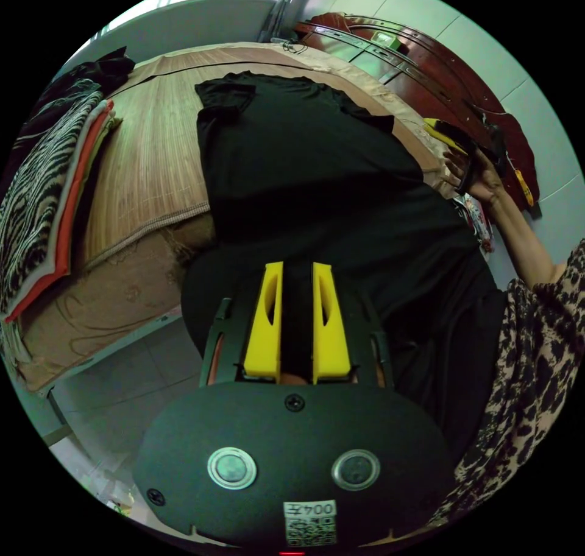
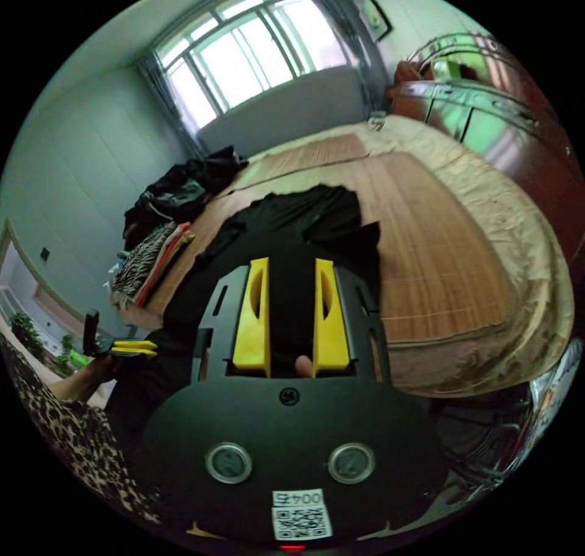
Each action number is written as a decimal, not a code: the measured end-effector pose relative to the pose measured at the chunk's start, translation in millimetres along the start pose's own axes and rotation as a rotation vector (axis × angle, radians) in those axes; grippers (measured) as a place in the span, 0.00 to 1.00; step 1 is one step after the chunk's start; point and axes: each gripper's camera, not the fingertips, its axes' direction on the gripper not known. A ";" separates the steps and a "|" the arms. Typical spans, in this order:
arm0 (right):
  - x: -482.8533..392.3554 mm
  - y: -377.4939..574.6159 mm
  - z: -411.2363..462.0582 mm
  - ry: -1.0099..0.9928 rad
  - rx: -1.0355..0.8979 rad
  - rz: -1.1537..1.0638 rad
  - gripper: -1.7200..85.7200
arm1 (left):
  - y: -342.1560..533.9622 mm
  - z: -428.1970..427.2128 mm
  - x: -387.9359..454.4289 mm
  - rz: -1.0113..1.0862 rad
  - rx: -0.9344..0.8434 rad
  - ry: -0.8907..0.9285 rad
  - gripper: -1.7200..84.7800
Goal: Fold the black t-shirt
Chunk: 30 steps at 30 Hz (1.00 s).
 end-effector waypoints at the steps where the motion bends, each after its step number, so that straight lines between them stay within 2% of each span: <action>1: 3.5 5.8 -16.1 0.019 0.046 0.001 0.16 | 0.5 -0.7 -0.8 0.001 0.001 0.005 0.10; 5: 19.7 18.2 -57.7 0.045 0.206 0.016 0.22 | 5.2 -10.0 -10.3 -0.003 0.038 0.075 0.10; 7: 25.7 20.9 -66.2 0.071 0.224 0.001 0.21 | 8.7 -17.5 -15.9 -0.018 0.077 0.098 0.10; 11: 42.2 19.1 -62.7 0.091 0.116 -0.058 0.09 | 20.5 -46.0 -25.7 -0.067 0.261 0.068 0.12; 13: 50.3 15.8 -55.1 0.087 0.093 -0.050 0.09 | 26.6 -64.8 -27.4 -0.084 0.411 -0.019 0.14; 15: 57.8 8.4 -41.9 0.056 0.026 -0.057 0.10 | 27.3 -74.8 -29.4 -0.114 0.484 -0.071 0.16; 22: 85.7 -29.4 18.7 0.037 -0.113 -0.110 0.14 | 7.9 -84.4 -39.4 -0.213 0.509 -0.212 0.24; 30: 113.6 -59.4 84.2 0.103 -0.265 -0.110 0.16 | -12.0 -69.7 -52.0 -0.235 0.482 -0.197 0.26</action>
